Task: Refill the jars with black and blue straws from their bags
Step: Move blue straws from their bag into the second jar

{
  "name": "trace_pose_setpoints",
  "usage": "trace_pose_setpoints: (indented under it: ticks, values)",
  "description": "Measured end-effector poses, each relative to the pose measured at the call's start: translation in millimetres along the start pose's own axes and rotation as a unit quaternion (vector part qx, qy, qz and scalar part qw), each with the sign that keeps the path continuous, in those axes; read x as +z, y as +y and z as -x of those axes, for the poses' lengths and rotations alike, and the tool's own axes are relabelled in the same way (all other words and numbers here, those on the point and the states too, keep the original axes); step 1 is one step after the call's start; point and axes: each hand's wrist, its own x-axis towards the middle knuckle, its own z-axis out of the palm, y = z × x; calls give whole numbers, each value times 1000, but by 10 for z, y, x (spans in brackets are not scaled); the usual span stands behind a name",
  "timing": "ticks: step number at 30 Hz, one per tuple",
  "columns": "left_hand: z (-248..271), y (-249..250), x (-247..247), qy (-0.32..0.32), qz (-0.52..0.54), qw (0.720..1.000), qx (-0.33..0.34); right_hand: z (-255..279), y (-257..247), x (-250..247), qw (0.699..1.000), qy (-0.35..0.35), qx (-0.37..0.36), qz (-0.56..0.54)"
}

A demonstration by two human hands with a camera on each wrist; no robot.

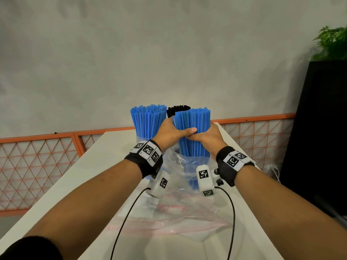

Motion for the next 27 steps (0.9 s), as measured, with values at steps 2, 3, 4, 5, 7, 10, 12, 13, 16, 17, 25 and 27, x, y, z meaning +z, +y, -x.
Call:
trace_pose_setpoints:
  ticks: [2,3,4,5,7,10,12,13,16,17,25,27]
  values:
    - [-5,-20,-4,6,17,1000,4,0,6,-8,1000,3,1,-6]
    - [-4,-25,-5,8,22,1000,8,-4,12,-8,1000,6,3,-9]
    - [-8,-31,-7,11,24,1000,9,-8,18,-11,1000,8,5,-9]
    - [-14,-32,-10,14,23,1000,8,-17,25,-12,1000,12,7,-6]
    - [-17,-28,-24,13,21,1000,-1,-28,31,-13,1000,18,11,3]
    - [-20,8,-54,-5,1,1000,-9,-39,32,-15,1000,21,13,6]
    - [-42,69,-90,-4,-40,999,2,-49,37,-19,1000,23,9,11]
    - [-60,105,-113,-7,-47,999,7,-55,41,-23,1000,23,7,16]
    - [-104,172,-186,-15,-15,1000,7,-67,49,-33,999,34,3,31]
    - [-98,168,-203,-13,-6,1000,7,-69,54,-31,999,35,1,31]
    - [52,-150,-163,-8,-9,1000,-19,-104,96,-21,998,42,-6,49]
    - [65,-176,-140,-4,-7,999,-32,-107,95,-15,997,47,-8,53]
